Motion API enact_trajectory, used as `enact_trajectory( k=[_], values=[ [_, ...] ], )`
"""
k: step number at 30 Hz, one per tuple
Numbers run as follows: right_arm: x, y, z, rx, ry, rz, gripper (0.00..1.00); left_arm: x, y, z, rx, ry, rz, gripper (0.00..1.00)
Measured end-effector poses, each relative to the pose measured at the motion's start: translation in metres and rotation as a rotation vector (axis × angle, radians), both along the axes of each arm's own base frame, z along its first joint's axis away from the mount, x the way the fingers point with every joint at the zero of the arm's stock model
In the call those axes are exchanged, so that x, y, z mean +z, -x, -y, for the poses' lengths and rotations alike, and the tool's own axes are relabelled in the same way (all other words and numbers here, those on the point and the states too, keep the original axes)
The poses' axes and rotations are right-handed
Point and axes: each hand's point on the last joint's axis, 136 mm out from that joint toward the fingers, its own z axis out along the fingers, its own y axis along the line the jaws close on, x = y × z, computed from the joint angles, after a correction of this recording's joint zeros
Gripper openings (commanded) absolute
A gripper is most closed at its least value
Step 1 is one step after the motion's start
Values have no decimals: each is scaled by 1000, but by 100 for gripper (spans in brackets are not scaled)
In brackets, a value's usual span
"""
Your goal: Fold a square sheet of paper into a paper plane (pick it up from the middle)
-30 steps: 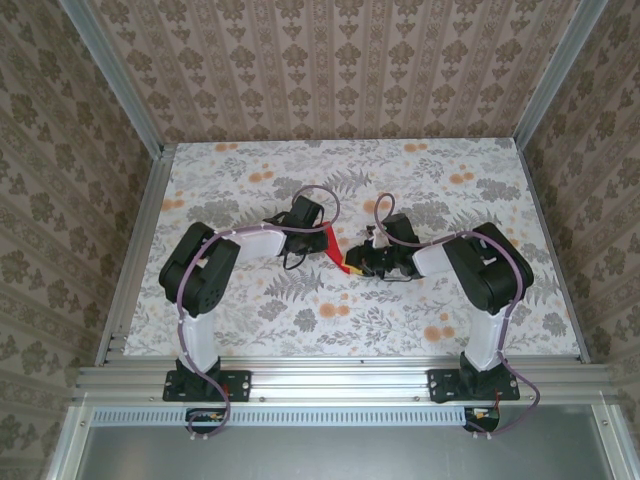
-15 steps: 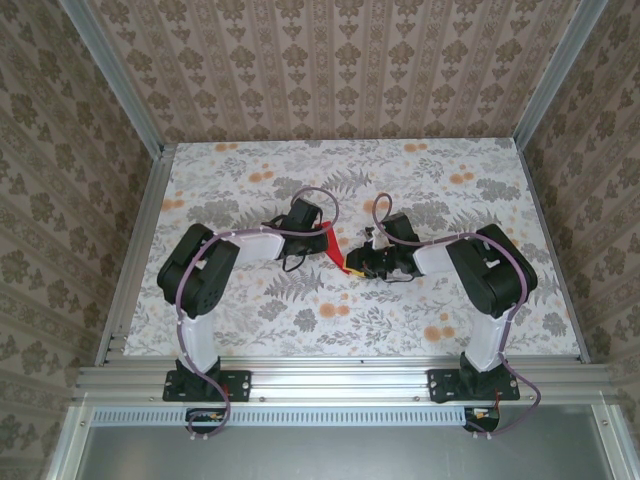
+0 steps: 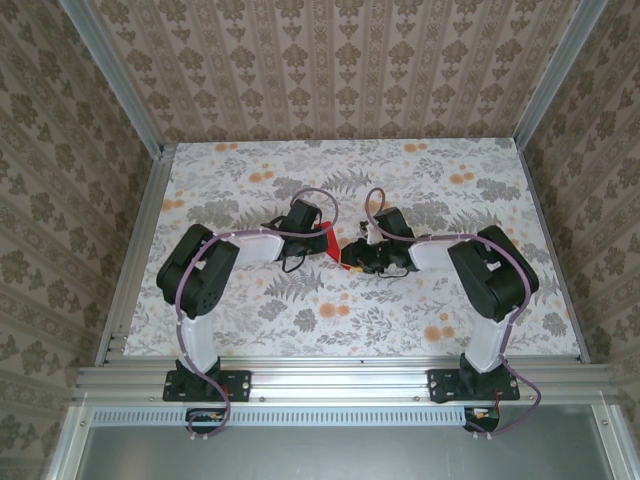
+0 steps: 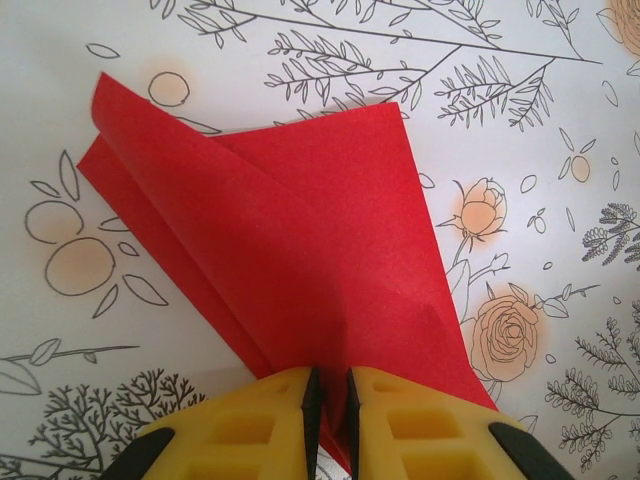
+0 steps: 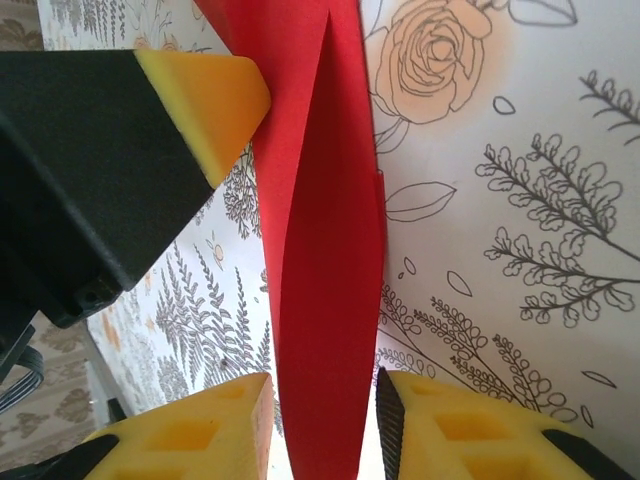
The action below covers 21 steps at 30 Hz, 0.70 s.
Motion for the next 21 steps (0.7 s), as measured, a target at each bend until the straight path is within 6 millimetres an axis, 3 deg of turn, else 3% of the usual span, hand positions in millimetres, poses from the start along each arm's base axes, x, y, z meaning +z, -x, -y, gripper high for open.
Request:
enact_trajectory(
  k=[6,11,21],
  values=[
    [21,-7,4,-8,53,74,39,0,0,0,0,0,0,19],
    [30,-11,-3,13,66,101,35,0,0,0,0,1,0,19],
    [13,-2,-6,37,99,39,31,0,0,1,-2,6,3,19]
  ],
)
